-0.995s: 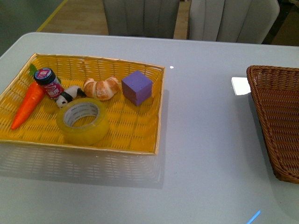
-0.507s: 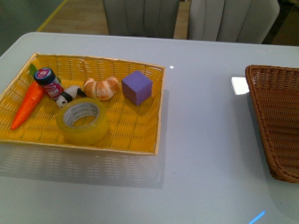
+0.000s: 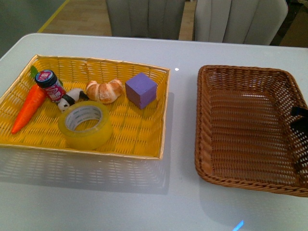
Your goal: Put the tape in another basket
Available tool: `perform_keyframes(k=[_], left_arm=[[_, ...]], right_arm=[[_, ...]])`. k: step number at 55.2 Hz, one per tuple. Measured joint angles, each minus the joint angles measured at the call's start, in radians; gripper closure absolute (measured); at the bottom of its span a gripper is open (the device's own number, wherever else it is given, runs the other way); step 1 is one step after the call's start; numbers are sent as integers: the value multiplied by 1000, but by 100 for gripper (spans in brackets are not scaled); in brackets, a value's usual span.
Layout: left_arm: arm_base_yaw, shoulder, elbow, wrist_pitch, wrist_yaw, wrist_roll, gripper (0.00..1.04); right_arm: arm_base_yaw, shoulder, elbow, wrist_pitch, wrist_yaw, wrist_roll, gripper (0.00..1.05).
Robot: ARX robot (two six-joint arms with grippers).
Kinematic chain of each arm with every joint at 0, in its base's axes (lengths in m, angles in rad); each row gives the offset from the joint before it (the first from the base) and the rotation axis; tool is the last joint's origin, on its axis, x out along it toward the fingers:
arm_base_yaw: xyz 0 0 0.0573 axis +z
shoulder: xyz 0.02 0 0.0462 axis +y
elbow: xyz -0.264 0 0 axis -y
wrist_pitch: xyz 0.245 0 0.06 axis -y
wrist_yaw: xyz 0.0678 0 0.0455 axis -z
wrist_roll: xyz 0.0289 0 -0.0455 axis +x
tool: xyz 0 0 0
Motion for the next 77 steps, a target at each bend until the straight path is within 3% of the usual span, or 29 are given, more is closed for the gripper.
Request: perform_keyframes(k=[18, 20, 35, 40, 49, 51, 57, 62, 77], left_arm=[[0, 0, 0, 0, 0, 0, 9], [0, 0, 0, 0, 0, 0, 9], [0, 0, 0, 0, 0, 0, 9], [0, 0, 0, 0, 0, 0, 9], [0, 0, 0, 0, 0, 0, 9], [0, 0, 0, 0, 0, 0, 9], [0, 0, 0, 0, 0, 0, 9], [0, 0, 0, 0, 0, 0, 9], [0, 0, 0, 0, 0, 0, 9]], right_arm=[[79, 12, 2, 5, 26, 77, 101], [79, 12, 2, 12, 23, 78, 97], [53, -43, -49, 103, 47, 36, 53], [28, -174, -129, 171, 37, -8, 32], [-6, -443, -303, 239, -32, -13, 7], [-9, -492, -340, 251, -29, -15, 9], [-1, -511, -492, 662, 88, -70, 25], [19, -549, -600, 874, 105, -90, 41], [61, -777, -758, 842, 144, -108, 86]])
